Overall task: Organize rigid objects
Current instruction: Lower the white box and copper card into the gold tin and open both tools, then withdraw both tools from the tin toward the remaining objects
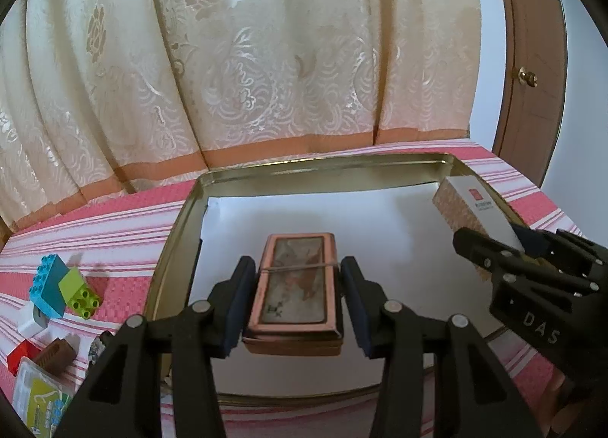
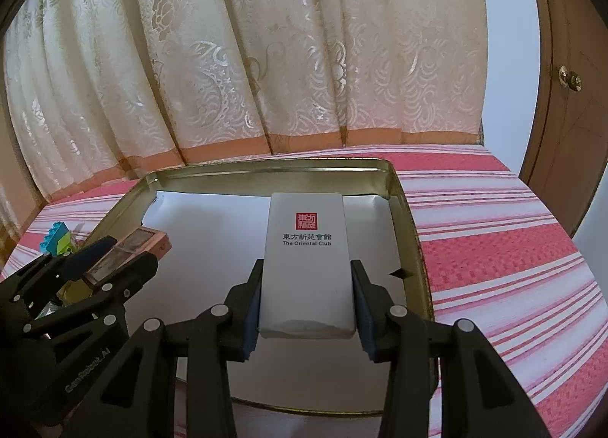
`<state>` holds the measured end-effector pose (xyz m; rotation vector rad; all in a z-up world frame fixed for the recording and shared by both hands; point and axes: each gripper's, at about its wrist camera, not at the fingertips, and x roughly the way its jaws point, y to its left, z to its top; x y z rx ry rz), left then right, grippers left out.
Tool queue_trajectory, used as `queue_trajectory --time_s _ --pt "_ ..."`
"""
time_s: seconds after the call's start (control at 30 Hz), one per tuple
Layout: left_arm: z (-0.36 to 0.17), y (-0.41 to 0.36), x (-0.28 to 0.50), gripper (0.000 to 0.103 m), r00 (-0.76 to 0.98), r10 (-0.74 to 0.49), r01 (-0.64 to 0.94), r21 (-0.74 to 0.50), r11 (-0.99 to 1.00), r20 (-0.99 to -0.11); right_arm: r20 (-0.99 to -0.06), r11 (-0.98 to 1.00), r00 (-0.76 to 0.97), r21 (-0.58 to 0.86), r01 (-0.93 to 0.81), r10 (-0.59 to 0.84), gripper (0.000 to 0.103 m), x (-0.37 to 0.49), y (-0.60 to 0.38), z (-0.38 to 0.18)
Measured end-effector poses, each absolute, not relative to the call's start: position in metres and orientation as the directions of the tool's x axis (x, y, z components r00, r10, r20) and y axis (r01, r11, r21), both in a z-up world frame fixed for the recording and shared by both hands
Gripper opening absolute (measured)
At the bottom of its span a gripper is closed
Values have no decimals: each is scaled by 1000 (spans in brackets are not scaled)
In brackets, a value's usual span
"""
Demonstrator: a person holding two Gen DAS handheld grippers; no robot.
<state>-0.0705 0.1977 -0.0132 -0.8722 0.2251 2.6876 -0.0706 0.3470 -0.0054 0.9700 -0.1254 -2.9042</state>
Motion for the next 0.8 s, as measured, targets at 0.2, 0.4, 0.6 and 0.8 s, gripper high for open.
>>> queue_trajectory --time_s 0.2,0.4,0.6,0.8 --pt "-13 194 -72 48 -771 227 -314 45 -948 -595 -570 -988 -814 150 29 -111 82 -66 351 -3" --pt "-9 192 -65 103 -810 183 -271 78 -960 -557 -506 -985 -860 174 -22 -70 84 -57 361 6" --pt "-2 184 -58 103 -839 198 -264 61 -963 -507 -516 -964 -852 258 -63 -83 84 -60 378 2" --pt "0 175 -55 103 -849 194 -243 39 -969 -491 -504 -958 -860 275 -77 -75 84 -60 380 1"
